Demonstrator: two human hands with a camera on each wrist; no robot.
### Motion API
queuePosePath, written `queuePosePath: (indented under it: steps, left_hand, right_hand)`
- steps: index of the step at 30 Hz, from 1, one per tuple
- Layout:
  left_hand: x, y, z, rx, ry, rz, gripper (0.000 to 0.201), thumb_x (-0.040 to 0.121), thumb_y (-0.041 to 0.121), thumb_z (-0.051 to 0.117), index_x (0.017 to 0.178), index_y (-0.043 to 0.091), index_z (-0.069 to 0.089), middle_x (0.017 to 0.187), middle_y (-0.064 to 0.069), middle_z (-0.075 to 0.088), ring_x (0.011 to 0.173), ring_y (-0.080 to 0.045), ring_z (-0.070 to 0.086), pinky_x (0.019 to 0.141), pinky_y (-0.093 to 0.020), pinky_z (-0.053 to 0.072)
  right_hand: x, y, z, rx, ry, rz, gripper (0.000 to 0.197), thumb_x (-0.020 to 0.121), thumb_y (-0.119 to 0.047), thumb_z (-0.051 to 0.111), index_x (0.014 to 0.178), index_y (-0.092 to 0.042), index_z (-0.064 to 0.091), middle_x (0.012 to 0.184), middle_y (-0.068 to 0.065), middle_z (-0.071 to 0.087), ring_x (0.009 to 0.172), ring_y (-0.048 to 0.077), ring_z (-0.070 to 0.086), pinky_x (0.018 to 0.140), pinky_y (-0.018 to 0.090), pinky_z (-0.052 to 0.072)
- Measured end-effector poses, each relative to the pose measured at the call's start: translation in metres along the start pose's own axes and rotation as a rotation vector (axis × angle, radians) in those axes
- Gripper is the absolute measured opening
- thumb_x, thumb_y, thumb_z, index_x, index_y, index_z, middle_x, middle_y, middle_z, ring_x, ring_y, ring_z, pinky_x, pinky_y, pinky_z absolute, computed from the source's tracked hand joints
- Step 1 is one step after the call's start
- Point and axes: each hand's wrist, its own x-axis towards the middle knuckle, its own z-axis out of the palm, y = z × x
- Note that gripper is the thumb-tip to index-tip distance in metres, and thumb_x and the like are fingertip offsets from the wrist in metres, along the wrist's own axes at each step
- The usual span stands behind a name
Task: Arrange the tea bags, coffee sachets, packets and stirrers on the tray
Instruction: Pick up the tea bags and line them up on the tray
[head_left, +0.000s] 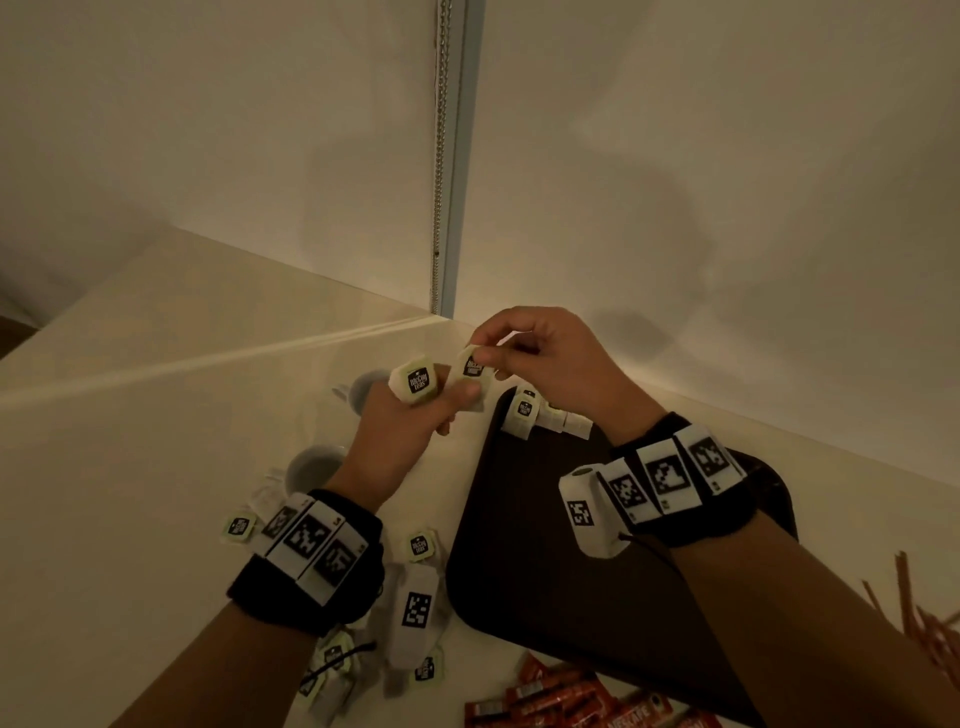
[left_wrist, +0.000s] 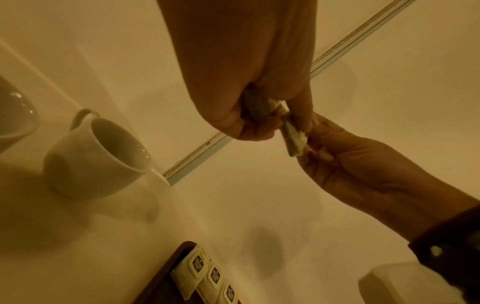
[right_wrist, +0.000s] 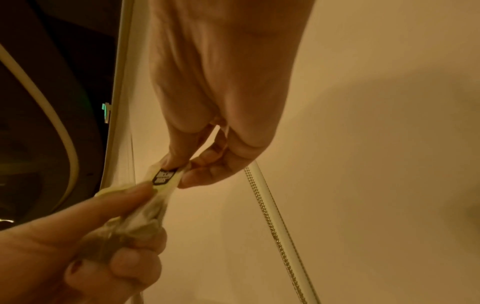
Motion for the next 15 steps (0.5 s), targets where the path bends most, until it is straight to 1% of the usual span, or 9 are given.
queuePosePath:
  steps: [2,3,4,5,7,9,11,13,15]
  left_hand:
    - [0.000,0.001,-0.001,0.035,0.030,0.045,0.009,0.077,0.015,0.073,0.072,0.015,0.065,0.056,0.003,0.059,0.050,-0.006,0.050,0.051,-0.019,0.043]
    - [0.001,0.001,-0.002,0.028,0.036,0.067,0.008,0.076,0.017,0.074,0.079,0.014,0.068,0.060,-0.001,0.061,0.051,-0.007,0.051,0.051,-0.019,0.043]
    - [0.001,0.002,-0.002,0.032,0.039,0.099,0.014,0.074,0.017,0.075,0.085,0.012,0.069,0.066,-0.006,0.063,0.053,-0.007,0.052,0.051,-0.019,0.044]
    - [0.000,0.003,-0.002,0.050,0.035,0.131,0.015,0.074,0.014,0.076,0.086,0.009,0.069,0.070,-0.009,0.063,0.053,-0.006,0.053,0.050,-0.018,0.044]
    - [-0.001,0.005,-0.001,0.091,0.037,0.172,0.011,0.074,0.007,0.076,0.076,0.009,0.066,0.066,-0.004,0.063,0.051,-0.003,0.052,0.048,-0.016,0.042]
    - [-0.001,0.003,-0.001,0.112,0.030,0.170,0.014,0.076,0.006,0.076,0.070,0.012,0.064,0.057,0.005,0.061,0.048,-0.003,0.050,0.047,-0.016,0.041]
    - [-0.003,0.001,-0.001,0.112,-0.016,0.114,0.012,0.079,0.012,0.073,0.074,0.015,0.063,0.050,0.005,0.056,0.046,-0.006,0.048,0.045,-0.018,0.039]
    - [-0.005,-0.005,-0.004,0.018,-0.079,0.008,0.012,0.085,0.021,0.068,0.082,0.015,0.058,0.052,0.001,0.053,0.047,-0.014,0.046,0.042,-0.022,0.036]
    - [-0.006,-0.012,-0.007,-0.114,-0.079,-0.145,0.013,0.081,0.026,0.053,0.085,0.015,0.048,0.056,-0.005,0.051,0.047,-0.020,0.046,0.040,-0.024,0.032]
  right_hand:
    - [-0.004,-0.005,-0.001,0.033,0.014,-0.013,0.007,0.083,-0.003,0.067,0.088,-0.008,0.069,0.086,0.008,0.069,0.068,0.022,0.062,0.065,0.021,0.052]
    - [-0.005,-0.006,-0.001,0.058,0.027,-0.020,0.008,0.083,-0.002,0.066,0.088,-0.008,0.069,0.086,0.008,0.068,0.069,0.023,0.062,0.066,0.022,0.052]
    - [-0.007,-0.008,-0.002,0.085,0.041,-0.025,0.009,0.083,-0.001,0.066,0.088,-0.009,0.068,0.086,0.009,0.068,0.070,0.024,0.063,0.066,0.022,0.053]
    - [-0.009,-0.009,-0.003,0.107,0.051,-0.030,0.010,0.084,-0.001,0.066,0.088,-0.010,0.068,0.086,0.010,0.067,0.071,0.025,0.063,0.067,0.022,0.054]
    - [-0.011,-0.010,-0.003,0.128,0.058,-0.032,0.012,0.084,0.000,0.065,0.088,-0.011,0.067,0.087,0.010,0.067,0.072,0.024,0.064,0.068,0.022,0.055]
    - [-0.012,-0.010,-0.003,0.126,0.060,-0.031,0.013,0.083,0.000,0.065,0.088,-0.012,0.067,0.087,0.011,0.066,0.074,0.026,0.064,0.068,0.022,0.055]
    - [-0.013,-0.009,-0.005,0.106,0.066,-0.028,0.011,0.083,-0.001,0.066,0.089,-0.010,0.068,0.086,0.011,0.067,0.074,0.024,0.064,0.066,0.022,0.054]
    - [-0.015,-0.002,-0.013,0.057,0.089,-0.007,0.009,0.083,-0.003,0.067,0.090,-0.009,0.068,0.082,0.004,0.069,0.072,0.013,0.064,0.063,0.020,0.053]
    - [-0.017,0.017,-0.023,-0.024,0.121,0.063,0.009,0.082,-0.005,0.069,0.089,-0.011,0.069,0.079,-0.001,0.070,0.068,0.005,0.063,0.062,0.018,0.053]
